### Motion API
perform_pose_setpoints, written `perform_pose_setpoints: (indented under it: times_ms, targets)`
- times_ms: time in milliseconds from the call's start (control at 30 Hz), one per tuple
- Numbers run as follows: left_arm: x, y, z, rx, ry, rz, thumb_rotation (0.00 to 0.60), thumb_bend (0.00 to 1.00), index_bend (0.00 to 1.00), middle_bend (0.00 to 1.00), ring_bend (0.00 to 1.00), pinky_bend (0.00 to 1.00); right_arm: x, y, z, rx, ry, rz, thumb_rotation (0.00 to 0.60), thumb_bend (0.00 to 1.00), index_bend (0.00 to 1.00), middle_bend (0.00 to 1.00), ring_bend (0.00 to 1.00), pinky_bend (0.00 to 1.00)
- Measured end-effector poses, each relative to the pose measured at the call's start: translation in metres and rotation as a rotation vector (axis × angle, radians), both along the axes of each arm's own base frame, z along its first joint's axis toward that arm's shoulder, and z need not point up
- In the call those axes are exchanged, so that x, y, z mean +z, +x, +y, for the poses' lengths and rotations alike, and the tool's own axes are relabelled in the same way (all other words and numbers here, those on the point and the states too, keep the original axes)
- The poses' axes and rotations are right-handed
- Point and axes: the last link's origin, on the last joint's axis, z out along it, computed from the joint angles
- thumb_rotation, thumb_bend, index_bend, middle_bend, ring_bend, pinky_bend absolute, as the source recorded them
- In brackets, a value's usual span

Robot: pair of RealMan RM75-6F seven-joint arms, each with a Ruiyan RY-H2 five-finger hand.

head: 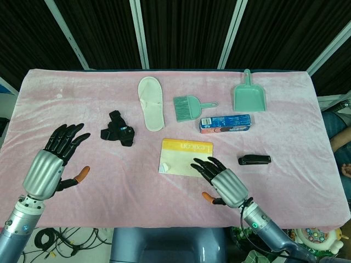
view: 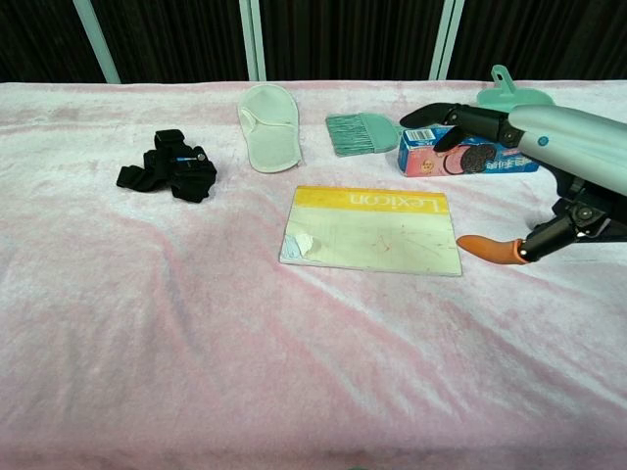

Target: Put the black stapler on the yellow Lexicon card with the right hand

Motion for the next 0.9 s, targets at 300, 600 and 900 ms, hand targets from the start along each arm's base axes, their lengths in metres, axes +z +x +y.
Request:
perform_pose_setpoints:
  times_ms: [300,600,900]
  targets:
    - [-0.0012,0.0015,-0.0022,-0.004,-0.005,0.003,0.600,0.33,0.13,0.02,0.00,0.03,0.0009,-0.0018,0.0022,-0.012,0.004,-0.003,0.600,0.27,0.09,0.05,0.15,0.09]
    - [-0.0050,0.0013,-0.0016,-0.006,-0.009,0.009,0.600,0.32,0.13,0.03,0.00,0.03,0.0054,-0.0064,0.0007,-0.024,-0.004,0.000,0.600,0.27,0.09,0.05,0.15,0.09]
    - [-0.0026,0.0016,-0.0020,-0.008,0.002,0.008,0.600,0.32,0.13,0.03,0.00,0.03,0.0076,-0.0092,0.0008,-0.028,-0.014,0.006,0.600,0.27,0.09,0.05,0.15,0.09]
